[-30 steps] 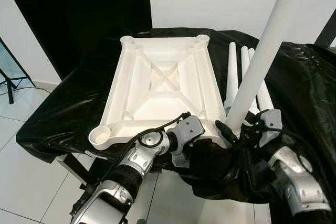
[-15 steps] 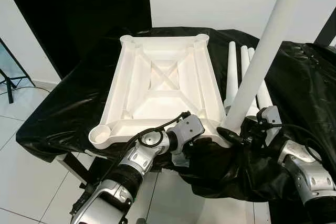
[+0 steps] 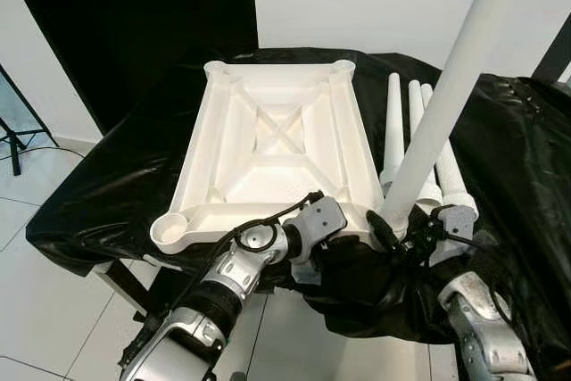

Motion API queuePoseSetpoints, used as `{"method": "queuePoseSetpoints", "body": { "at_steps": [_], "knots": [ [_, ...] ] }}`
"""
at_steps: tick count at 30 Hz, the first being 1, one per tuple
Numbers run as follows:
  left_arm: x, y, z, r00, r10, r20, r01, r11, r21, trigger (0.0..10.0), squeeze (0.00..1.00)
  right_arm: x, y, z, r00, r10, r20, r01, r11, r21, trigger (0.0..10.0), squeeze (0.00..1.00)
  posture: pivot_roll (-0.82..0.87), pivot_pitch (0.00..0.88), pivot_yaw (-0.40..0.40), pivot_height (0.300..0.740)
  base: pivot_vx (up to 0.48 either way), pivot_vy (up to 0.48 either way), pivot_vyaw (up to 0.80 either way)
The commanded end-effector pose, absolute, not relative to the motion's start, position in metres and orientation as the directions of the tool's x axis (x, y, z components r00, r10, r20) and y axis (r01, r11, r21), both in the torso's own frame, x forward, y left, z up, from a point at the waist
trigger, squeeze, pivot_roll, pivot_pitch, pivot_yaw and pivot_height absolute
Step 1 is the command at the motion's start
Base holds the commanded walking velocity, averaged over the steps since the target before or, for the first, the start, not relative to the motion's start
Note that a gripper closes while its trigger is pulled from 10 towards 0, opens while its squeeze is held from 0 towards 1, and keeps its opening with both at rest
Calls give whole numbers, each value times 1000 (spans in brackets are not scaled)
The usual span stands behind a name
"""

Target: Building children table

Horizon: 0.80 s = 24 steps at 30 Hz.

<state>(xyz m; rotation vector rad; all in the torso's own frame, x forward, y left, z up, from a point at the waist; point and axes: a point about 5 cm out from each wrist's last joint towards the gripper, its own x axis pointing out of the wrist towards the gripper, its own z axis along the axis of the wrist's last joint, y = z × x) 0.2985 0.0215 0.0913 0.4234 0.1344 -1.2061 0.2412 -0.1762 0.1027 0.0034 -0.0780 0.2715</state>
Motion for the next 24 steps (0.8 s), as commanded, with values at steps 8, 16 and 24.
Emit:
{"method": "queuePoseSetpoints", "body": {
  "at_steps": [8,16,24],
  "knots": [
    [291,33,67,330,-840,-431,943,277,183,10000,0,236,-196,96,998,-6,58,7,1000,-23,0,0,187,0,9,740,0,0,0],
    [292,33,67,334,-838,-431,942,281,182,10000,0,243,-190,106,993,55,101,-42,992,-123,10000,0,184,0,6,740,0,0,0],
    [291,30,67,328,-842,-429,944,276,180,10000,0,270,-194,127,931,355,81,-341,928,-147,10000,0,178,0,1,740,0,0,0]
  ]
}}
